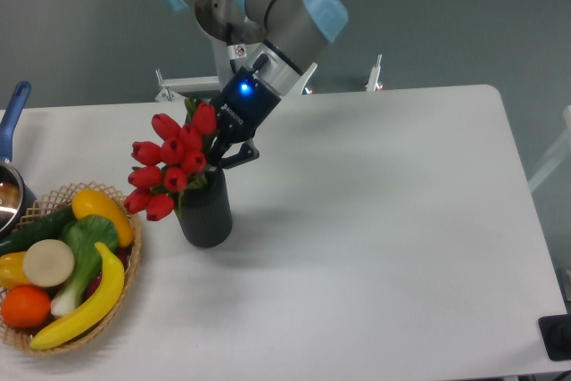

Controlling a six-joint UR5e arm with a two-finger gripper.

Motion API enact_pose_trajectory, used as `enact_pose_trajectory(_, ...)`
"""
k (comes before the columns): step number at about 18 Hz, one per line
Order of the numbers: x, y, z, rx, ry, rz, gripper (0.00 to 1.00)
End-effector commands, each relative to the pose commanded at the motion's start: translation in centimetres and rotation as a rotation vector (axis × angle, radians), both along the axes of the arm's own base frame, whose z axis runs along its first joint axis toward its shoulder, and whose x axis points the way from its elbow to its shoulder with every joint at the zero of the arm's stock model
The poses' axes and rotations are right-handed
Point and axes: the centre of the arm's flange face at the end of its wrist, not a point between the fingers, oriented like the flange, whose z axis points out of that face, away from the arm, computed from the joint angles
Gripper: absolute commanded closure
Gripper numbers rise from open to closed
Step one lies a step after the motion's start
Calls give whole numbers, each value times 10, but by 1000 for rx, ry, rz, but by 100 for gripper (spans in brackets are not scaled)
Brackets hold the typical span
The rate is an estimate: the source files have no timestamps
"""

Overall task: Pick up the flowers from the vase
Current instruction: 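Lift the tulip bunch up out of the vase and carry it aside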

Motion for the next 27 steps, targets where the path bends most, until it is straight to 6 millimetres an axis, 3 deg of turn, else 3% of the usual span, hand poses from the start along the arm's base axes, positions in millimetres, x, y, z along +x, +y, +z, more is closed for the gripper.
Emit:
enact_pose_trajectory(10,-38,-15,83,91,-207,138,100)
enact_pose_trajectory(17,-50,-20,104,111,-246,165,100)
enact_pose_trajectory(20,-67,-27,117,119,-240,199,100)
enact_pose_trajectory(23,-89,-42,132,139,-206,241,100)
enact_pose_trajectory(27,-132,-84,145,166,-104,337,100)
